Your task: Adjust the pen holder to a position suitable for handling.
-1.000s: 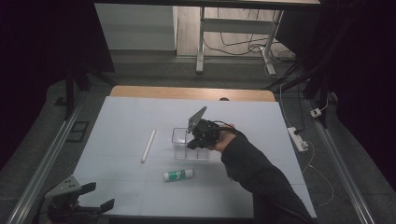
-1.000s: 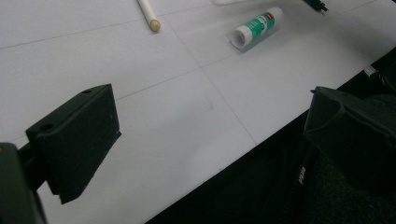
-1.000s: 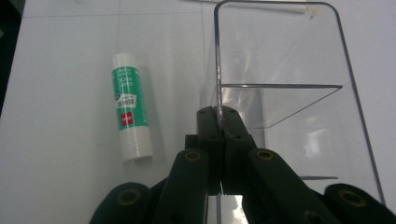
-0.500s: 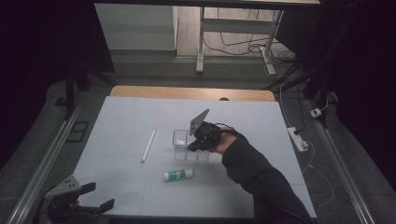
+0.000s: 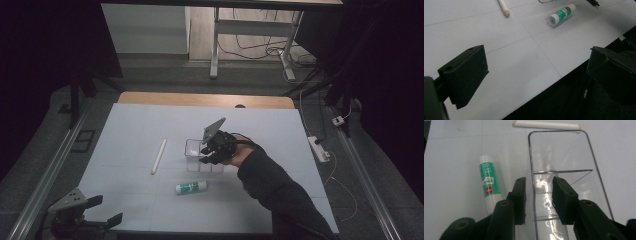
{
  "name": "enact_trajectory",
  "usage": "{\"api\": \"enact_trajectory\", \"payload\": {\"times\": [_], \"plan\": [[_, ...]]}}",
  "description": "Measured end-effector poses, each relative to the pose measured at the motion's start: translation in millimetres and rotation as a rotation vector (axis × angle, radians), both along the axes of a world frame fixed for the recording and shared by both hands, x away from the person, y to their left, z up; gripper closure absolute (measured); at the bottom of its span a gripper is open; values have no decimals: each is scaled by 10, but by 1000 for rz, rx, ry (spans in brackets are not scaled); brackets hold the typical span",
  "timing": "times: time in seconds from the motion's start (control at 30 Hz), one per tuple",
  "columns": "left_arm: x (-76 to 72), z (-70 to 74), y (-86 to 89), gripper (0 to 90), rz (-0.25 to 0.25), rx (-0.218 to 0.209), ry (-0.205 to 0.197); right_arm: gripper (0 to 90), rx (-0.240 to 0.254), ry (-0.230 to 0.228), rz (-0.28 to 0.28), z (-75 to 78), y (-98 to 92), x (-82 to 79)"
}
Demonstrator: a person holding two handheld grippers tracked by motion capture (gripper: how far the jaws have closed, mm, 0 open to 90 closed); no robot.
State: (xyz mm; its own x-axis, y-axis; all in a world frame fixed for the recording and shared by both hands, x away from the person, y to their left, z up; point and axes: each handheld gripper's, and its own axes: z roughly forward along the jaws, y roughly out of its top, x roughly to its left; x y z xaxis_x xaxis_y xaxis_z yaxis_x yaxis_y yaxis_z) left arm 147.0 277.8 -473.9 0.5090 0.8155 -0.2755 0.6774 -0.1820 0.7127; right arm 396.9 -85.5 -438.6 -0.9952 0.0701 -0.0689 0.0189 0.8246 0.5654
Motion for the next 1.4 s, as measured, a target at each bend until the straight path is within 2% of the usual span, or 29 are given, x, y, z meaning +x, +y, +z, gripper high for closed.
{"api": "enact_trajectory", "payload": {"times": [0.03,0.13,0.17,0.23,0.27,0.33,0.6,0.7,0.93,1.07,1.27,1.4], "plan": [[0,0,0,31,0,0,0,600,16,3,-12,2,-5,-4],[0,0,-1,31,0,1,0,550,23,-4,-44,27,-34,-15],[1,0,-1,31,0,1,0,498,20,-16,-64,42,-50,-34],[1,0,-2,31,1,1,1,472,22,-25,-74,43,-57,-44],[1,0,-2,31,0,1,1,421,29,-32,-92,50,-75,-60],[1,0,-2,31,0,2,1,401,34,-37,-100,53,-84,-65],[2,0,-3,31,0,2,1,246,61,-33,-169,75,-145,-139],[2,0,-4,30,0,2,2,214,70,-34,-200,76,-171,-165],[2,0,-5,31,2,4,2,140,85,1,-253,52,-247,-205],[2,0,-3,31,2,2,2,102,82,-6,-273,31,-286,-239],[2,0,-3,31,3,2,3,65,91,13,-314,37,-358,-299],[2,0,-4,30,3,3,2,20,85,-1,-344,43,-419,-349]]}}
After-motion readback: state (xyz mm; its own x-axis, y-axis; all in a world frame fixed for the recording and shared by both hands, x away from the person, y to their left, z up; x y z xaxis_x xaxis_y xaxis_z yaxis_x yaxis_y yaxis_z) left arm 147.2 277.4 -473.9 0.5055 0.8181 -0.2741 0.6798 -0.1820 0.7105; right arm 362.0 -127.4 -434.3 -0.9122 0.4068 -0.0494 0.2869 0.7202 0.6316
